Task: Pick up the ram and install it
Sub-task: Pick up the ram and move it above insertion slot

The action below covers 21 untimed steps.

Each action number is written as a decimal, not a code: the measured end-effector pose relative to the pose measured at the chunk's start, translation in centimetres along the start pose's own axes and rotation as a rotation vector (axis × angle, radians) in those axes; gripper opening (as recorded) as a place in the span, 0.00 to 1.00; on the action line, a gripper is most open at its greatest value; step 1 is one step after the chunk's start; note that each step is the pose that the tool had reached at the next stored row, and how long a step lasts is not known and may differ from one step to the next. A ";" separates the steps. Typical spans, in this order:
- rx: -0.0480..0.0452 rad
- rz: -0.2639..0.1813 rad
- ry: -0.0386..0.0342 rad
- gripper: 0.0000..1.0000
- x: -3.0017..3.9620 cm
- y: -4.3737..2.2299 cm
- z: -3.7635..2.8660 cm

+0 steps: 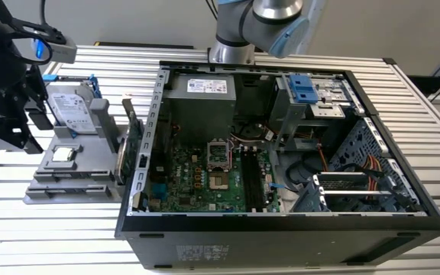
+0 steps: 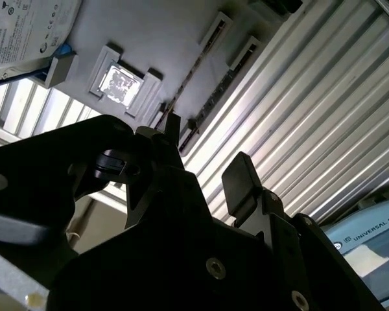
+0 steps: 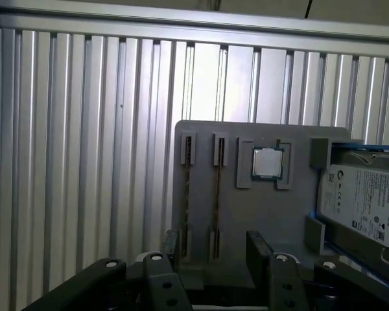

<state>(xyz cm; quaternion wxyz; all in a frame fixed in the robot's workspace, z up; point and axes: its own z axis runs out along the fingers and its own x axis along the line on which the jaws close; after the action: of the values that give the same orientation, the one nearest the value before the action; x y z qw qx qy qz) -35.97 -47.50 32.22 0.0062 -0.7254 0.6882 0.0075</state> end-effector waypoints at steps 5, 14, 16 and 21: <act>0.0000 0.000 0.0000 1.00 0.01 0.00 0.34; -0.0022 0.000 -0.0001 1.00 0.29 0.02 1.01; -0.0029 0.000 -0.0001 1.00 0.40 0.02 1.17; -0.0038 0.000 -0.0002 1.00 0.62 0.03 1.59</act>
<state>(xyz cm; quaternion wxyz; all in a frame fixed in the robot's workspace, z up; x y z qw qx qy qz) -35.97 -48.09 30.62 0.0049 -0.7254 0.6882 0.0089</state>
